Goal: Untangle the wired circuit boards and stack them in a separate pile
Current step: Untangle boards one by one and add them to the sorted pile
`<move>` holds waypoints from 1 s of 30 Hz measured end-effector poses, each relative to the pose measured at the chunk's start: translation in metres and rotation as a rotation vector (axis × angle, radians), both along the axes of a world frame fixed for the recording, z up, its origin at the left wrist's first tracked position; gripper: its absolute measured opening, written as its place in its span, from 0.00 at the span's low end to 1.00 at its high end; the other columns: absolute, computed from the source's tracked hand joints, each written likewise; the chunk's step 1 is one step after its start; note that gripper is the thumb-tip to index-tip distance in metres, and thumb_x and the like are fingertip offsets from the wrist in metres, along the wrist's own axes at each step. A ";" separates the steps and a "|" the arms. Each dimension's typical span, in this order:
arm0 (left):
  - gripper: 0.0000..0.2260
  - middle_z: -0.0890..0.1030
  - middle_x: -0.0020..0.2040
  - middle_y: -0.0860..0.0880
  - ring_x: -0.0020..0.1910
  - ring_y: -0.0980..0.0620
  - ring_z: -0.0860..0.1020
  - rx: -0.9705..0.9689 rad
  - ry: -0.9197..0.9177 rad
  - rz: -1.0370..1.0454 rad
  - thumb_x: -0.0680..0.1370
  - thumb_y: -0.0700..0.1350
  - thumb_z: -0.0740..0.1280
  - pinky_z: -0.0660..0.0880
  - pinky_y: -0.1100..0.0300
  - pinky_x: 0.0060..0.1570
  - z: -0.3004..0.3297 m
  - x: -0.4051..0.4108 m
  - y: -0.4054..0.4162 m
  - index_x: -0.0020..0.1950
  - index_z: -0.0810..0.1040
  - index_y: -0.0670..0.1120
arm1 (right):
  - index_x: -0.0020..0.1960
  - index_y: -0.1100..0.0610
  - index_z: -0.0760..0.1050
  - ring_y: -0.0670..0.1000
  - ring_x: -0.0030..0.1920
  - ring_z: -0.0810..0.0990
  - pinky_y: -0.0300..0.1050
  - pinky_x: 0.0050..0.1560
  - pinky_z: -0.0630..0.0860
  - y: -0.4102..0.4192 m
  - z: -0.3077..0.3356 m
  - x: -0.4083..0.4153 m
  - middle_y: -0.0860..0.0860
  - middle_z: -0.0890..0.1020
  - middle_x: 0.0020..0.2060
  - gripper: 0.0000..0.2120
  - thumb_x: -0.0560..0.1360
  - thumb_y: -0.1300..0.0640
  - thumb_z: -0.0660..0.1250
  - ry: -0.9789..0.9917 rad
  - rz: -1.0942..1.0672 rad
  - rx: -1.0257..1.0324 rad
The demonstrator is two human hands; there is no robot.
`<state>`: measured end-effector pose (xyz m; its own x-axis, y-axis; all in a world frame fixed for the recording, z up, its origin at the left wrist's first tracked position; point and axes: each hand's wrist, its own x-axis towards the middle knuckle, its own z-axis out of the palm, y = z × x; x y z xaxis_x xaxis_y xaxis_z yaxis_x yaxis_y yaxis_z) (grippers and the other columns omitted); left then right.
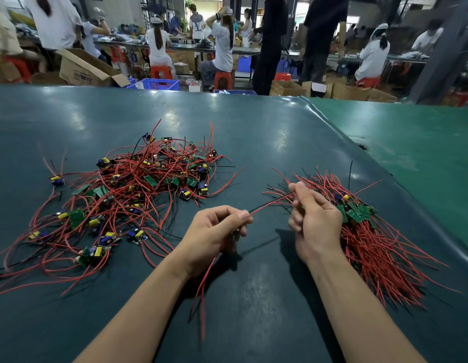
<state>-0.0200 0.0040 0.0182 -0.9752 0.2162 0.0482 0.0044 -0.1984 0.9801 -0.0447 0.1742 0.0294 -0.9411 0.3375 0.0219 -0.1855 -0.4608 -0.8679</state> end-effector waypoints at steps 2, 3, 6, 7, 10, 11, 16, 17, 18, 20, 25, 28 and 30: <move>0.10 0.79 0.33 0.49 0.29 0.53 0.66 0.033 0.020 0.038 0.68 0.53 0.73 0.63 0.62 0.30 -0.001 -0.001 0.000 0.39 0.84 0.46 | 0.44 0.59 0.81 0.43 0.19 0.63 0.32 0.19 0.58 0.000 0.000 -0.001 0.49 0.74 0.29 0.09 0.80 0.58 0.65 0.000 0.022 -0.019; 0.11 0.80 0.33 0.50 0.30 0.54 0.67 0.052 0.015 0.046 0.67 0.54 0.73 0.63 0.62 0.32 0.000 -0.001 -0.001 0.38 0.84 0.47 | 0.46 0.59 0.81 0.44 0.19 0.64 0.33 0.19 0.58 -0.002 0.000 -0.001 0.49 0.75 0.30 0.10 0.81 0.57 0.64 -0.004 0.031 -0.034; 0.10 0.80 0.35 0.50 0.29 0.55 0.70 0.158 -0.025 0.069 0.67 0.53 0.72 0.69 0.64 0.33 0.001 -0.003 -0.002 0.38 0.84 0.46 | 0.49 0.56 0.78 0.44 0.19 0.65 0.32 0.20 0.60 -0.001 -0.001 -0.002 0.50 0.76 0.31 0.07 0.82 0.58 0.61 0.004 0.033 -0.021; 0.09 0.80 0.35 0.50 0.28 0.55 0.70 0.221 -0.032 0.092 0.68 0.51 0.71 0.71 0.64 0.31 0.002 -0.004 -0.002 0.39 0.82 0.45 | 0.49 0.55 0.78 0.44 0.20 0.65 0.33 0.20 0.60 -0.002 -0.002 -0.001 0.50 0.76 0.31 0.06 0.81 0.60 0.62 -0.007 0.053 0.075; 0.09 0.79 0.35 0.50 0.28 0.55 0.75 0.376 -0.086 0.199 0.68 0.48 0.69 0.76 0.64 0.32 0.003 -0.008 -0.002 0.42 0.76 0.43 | 0.49 0.53 0.80 0.45 0.21 0.70 0.34 0.19 0.65 -0.014 -0.009 0.011 0.53 0.79 0.34 0.07 0.79 0.63 0.66 -0.036 0.289 0.444; 0.08 0.79 0.34 0.50 0.29 0.55 0.78 0.433 -0.106 0.228 0.68 0.46 0.68 0.78 0.64 0.33 0.003 -0.010 -0.002 0.42 0.74 0.43 | 0.51 0.52 0.81 0.47 0.23 0.73 0.35 0.19 0.68 -0.020 -0.010 0.016 0.53 0.80 0.36 0.08 0.78 0.63 0.67 -0.016 0.403 0.496; 0.09 0.80 0.34 0.46 0.31 0.53 0.81 0.496 -0.030 0.241 0.67 0.41 0.71 0.79 0.65 0.32 -0.001 -0.012 -0.002 0.40 0.71 0.42 | 0.58 0.50 0.81 0.48 0.20 0.70 0.37 0.19 0.69 -0.032 -0.011 0.024 0.51 0.81 0.37 0.15 0.74 0.63 0.72 0.051 0.582 0.404; 0.11 0.81 0.34 0.46 0.31 0.53 0.81 0.418 0.024 0.243 0.65 0.41 0.73 0.79 0.64 0.33 -0.002 -0.011 0.000 0.40 0.72 0.42 | 0.56 0.53 0.82 0.47 0.20 0.70 0.37 0.19 0.68 -0.032 -0.010 0.023 0.53 0.81 0.36 0.11 0.75 0.63 0.71 0.036 0.541 0.325; 0.13 0.81 0.34 0.46 0.33 0.52 0.82 0.337 0.080 0.246 0.63 0.42 0.74 0.80 0.62 0.38 -0.005 -0.010 0.003 0.39 0.72 0.41 | 0.53 0.55 0.83 0.47 0.20 0.70 0.36 0.19 0.68 -0.032 -0.008 0.022 0.53 0.81 0.33 0.08 0.76 0.63 0.69 0.022 0.492 0.261; 0.15 0.83 0.37 0.44 0.38 0.48 0.84 0.223 0.128 0.251 0.62 0.41 0.76 0.81 0.59 0.44 -0.009 -0.009 0.007 0.42 0.74 0.40 | 0.48 0.58 0.83 0.46 0.21 0.70 0.35 0.19 0.68 -0.031 -0.007 0.019 0.52 0.80 0.31 0.06 0.77 0.63 0.67 -0.005 0.413 0.199; 0.16 0.84 0.45 0.41 0.42 0.46 0.82 0.206 0.004 0.159 0.64 0.46 0.77 0.81 0.52 0.47 -0.010 -0.008 0.008 0.48 0.83 0.42 | 0.44 0.57 0.83 0.46 0.23 0.71 0.35 0.20 0.66 -0.032 -0.007 0.016 0.51 0.78 0.30 0.10 0.79 0.61 0.64 -0.020 0.397 0.129; 0.15 0.85 0.44 0.42 0.43 0.45 0.83 0.197 0.054 0.158 0.63 0.45 0.77 0.79 0.51 0.51 -0.009 -0.007 0.007 0.47 0.83 0.42 | 0.48 0.59 0.81 0.45 0.21 0.71 0.35 0.19 0.66 -0.034 -0.008 0.016 0.51 0.79 0.29 0.05 0.79 0.62 0.65 -0.039 0.379 0.077; 0.17 0.85 0.41 0.46 0.43 0.49 0.84 0.136 0.105 0.204 0.64 0.42 0.76 0.80 0.59 0.47 -0.009 -0.008 0.005 0.51 0.81 0.41 | 0.46 0.60 0.78 0.45 0.20 0.70 0.34 0.18 0.65 -0.036 -0.009 0.016 0.52 0.79 0.28 0.03 0.77 0.60 0.68 -0.084 0.326 0.099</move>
<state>-0.0279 0.0093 0.0094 -0.9860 0.0006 0.1665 0.1579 -0.3130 0.9365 -0.0289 0.1381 0.0205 -0.9989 0.0189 -0.0427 0.0317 -0.3968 -0.9174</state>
